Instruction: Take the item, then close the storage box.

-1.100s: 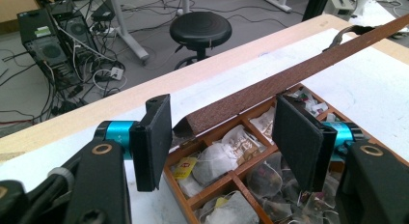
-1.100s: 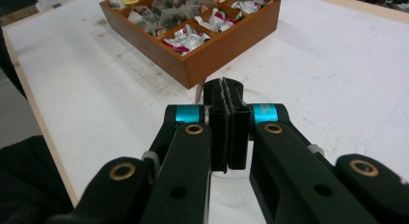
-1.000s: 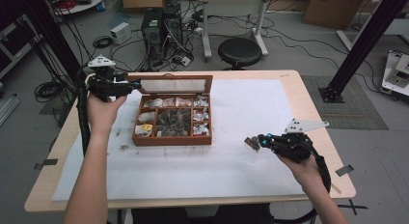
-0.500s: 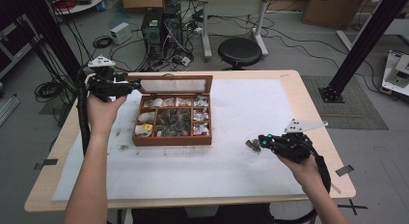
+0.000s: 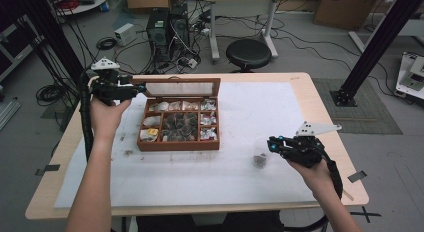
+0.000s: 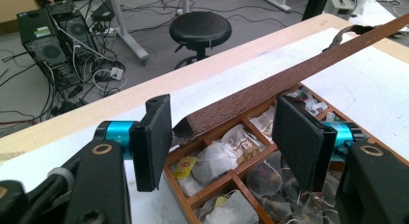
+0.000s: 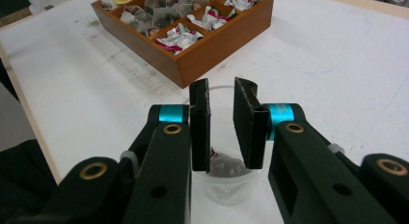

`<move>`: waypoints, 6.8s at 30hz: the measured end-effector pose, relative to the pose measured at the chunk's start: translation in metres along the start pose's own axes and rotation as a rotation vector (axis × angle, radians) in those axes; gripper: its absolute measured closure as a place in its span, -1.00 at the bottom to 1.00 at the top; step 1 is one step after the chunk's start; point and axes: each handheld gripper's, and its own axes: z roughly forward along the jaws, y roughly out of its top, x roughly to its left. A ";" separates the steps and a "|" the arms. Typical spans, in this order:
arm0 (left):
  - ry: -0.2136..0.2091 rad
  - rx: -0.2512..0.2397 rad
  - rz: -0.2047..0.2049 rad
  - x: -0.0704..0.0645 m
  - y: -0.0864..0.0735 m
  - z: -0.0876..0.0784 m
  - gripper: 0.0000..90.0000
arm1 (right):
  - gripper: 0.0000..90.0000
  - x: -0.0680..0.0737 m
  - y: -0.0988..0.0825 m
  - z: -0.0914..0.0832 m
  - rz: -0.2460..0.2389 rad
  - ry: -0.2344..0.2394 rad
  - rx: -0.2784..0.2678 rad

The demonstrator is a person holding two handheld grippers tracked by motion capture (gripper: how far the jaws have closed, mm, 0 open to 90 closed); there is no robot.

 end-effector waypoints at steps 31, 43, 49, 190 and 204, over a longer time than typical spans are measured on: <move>0.004 -0.001 -0.001 -0.001 0.000 0.000 -0.12 | 0.00 -0.015 0.032 -0.009 0.035 -0.026 -0.123; 0.001 -0.007 -0.009 -0.001 -0.002 0.001 -0.14 | -0.09 -0.017 0.051 -0.005 0.050 -0.027 -0.177; -0.002 -0.009 -0.008 0.000 -0.002 0.001 -0.14 | -0.13 -0.017 0.055 -0.006 0.053 -0.043 -0.192; 0.058 0.131 -0.084 -0.055 -0.158 -0.002 -0.25 | -0.15 -0.023 0.046 0.003 0.090 -0.055 -0.210; 0.063 0.160 -0.085 -0.056 -0.162 0.000 -0.25 | -0.15 -0.023 0.046 0.003 0.094 -0.055 -0.211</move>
